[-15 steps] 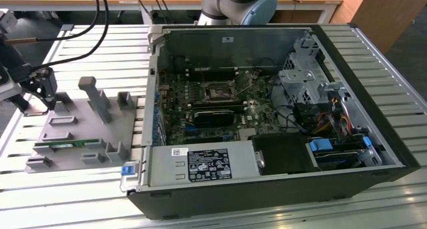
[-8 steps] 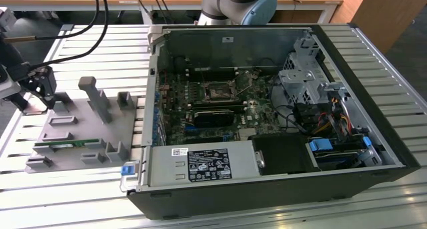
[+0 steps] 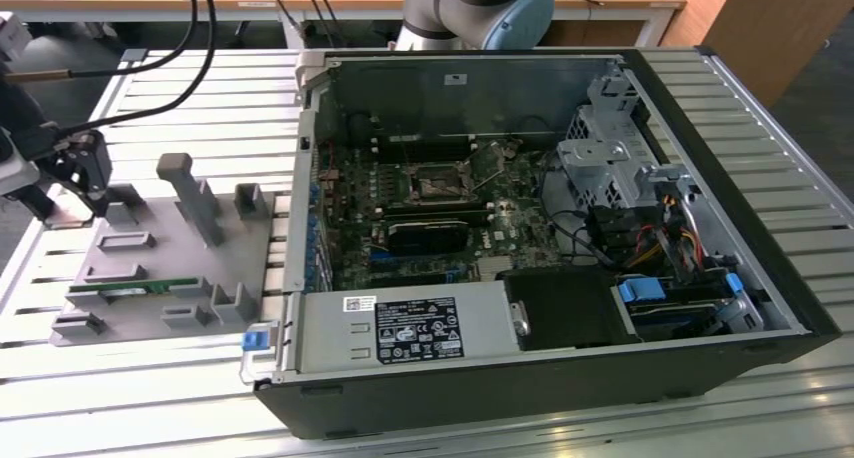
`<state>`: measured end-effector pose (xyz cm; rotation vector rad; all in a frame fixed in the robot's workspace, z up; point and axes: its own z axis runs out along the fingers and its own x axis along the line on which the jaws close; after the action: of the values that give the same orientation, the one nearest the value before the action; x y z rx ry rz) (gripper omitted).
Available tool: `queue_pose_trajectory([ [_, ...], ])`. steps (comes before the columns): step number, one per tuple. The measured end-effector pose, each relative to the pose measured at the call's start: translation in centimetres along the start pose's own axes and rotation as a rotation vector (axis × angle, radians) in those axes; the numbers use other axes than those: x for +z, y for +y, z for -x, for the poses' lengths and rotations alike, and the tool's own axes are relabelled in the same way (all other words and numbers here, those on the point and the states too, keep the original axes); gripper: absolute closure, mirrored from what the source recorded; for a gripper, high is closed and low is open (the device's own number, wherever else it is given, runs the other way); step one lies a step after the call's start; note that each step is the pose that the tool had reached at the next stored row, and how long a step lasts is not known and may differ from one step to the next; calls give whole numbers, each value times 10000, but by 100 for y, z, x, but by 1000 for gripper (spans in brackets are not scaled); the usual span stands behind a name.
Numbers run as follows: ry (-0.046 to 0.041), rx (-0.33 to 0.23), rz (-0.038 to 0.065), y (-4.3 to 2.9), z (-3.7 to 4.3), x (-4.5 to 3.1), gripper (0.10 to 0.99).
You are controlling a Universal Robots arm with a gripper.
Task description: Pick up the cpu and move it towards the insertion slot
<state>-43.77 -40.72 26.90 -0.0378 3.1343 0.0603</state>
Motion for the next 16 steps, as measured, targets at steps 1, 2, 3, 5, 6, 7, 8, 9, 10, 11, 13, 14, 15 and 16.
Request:
queue_pose_trajectory([
  [1, 1, -1, 0, 0, 0, -4, 541],
  [2, 1, 0, 0, 0, 0, -8, 541],
  [3, 1, 0, 0, 0, 0, -11, 541],
  [5, 0, -1, 0, 0, 0, -19, 541],
  [6, 1, 0, 0, 1, 0, -23, 541],
  [7, 0, -1, 1, 1, 0, -26, 541],
  [8, 0, -1, 0, 1, 0, -29, 541],
  [9, 0, -1, 0, 1, 0, -33, 541],
  [10, 0, 0, 0, 1, 0, -36, 541],
  [11, 0, -1, 0, 1, 0, -39, 541],
  [13, 0, -1, 0, 2, 0, -43, 541],
  [14, 0, -1, 0, 2, 0, -46, 541],
  [15, 1, 0, 0, 2, 0, -48, 541],
  [16, 0, -1, 0, 2, 0, -51, 541],
])
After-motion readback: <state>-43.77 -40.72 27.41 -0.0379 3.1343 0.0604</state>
